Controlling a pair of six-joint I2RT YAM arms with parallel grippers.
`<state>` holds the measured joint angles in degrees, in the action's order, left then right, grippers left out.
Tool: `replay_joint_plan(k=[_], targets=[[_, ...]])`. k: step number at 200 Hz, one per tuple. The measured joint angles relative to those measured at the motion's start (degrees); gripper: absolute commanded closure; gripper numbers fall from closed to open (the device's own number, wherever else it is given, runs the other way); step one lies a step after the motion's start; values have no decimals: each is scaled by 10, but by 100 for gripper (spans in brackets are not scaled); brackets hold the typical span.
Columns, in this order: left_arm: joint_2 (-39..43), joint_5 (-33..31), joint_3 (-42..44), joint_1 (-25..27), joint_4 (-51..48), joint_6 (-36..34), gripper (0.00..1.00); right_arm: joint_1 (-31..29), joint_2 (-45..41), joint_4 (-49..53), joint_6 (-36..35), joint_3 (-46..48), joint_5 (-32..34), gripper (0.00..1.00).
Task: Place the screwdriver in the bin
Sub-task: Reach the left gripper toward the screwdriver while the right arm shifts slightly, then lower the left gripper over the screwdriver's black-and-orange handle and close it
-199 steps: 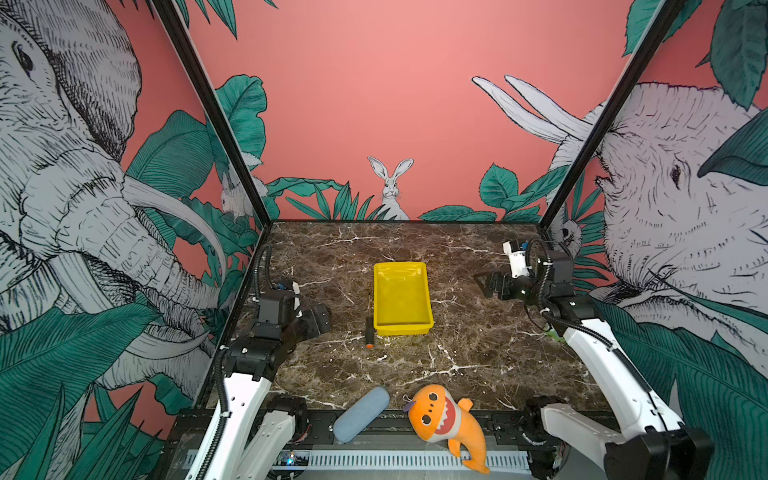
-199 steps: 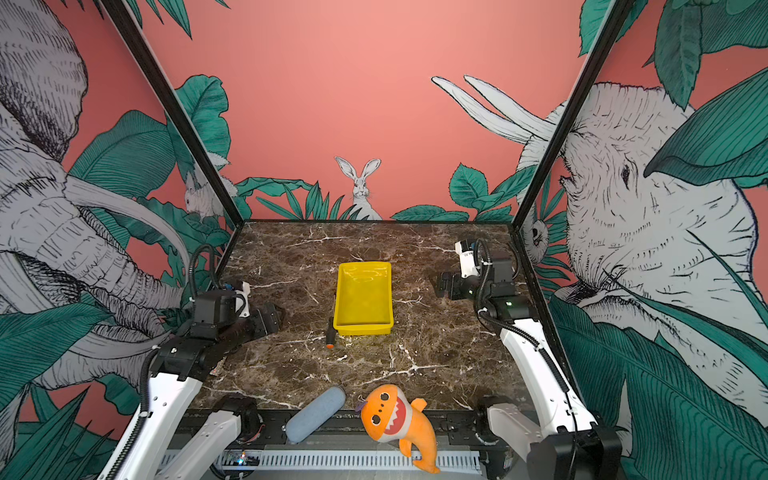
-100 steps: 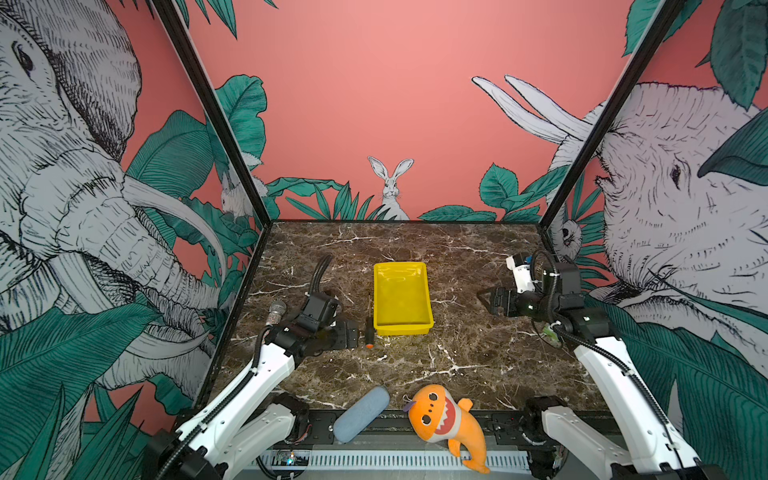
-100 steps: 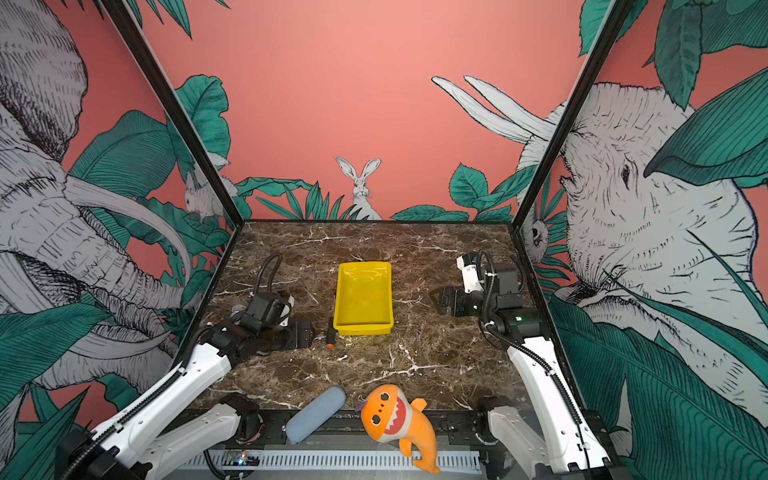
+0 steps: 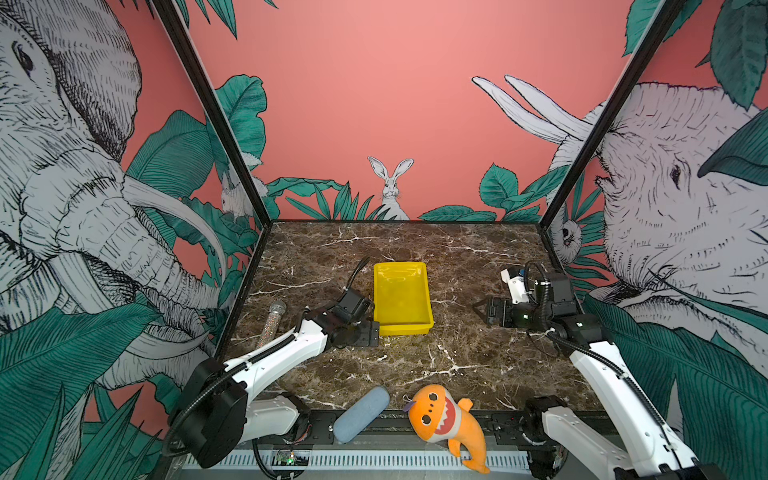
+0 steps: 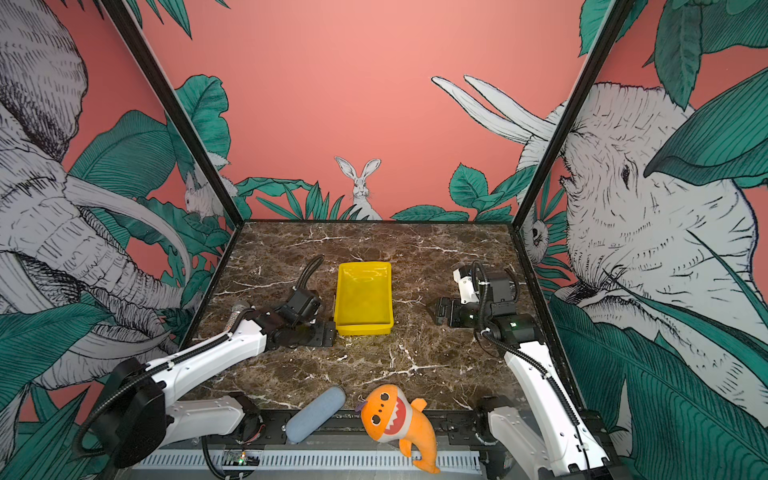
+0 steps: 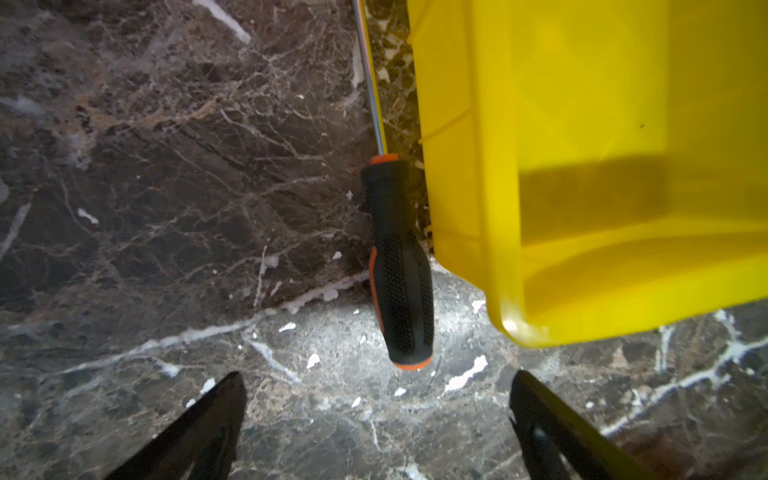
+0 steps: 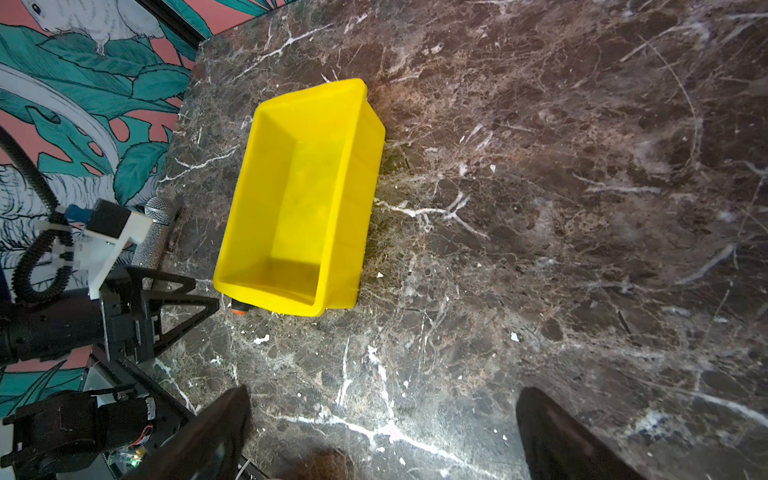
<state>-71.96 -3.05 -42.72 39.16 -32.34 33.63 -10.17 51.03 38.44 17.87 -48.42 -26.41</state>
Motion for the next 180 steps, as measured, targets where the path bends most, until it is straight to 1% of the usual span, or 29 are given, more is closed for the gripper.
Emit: replay_joint_plan(k=[28,62,129,180], targets=[[-27,-32,-3,4,11,13,1,-3,-22,18,0,20,14,1],[-32,-56,-3,19,33,30,1,-3,-54,40,0,34,34,1],[-66,-61,-2,37,68,39,2,-3,-81,50,1,40,50,1],[-52,-76,39,48,83,65,6,-3,-87,62,2,40,54,1]])
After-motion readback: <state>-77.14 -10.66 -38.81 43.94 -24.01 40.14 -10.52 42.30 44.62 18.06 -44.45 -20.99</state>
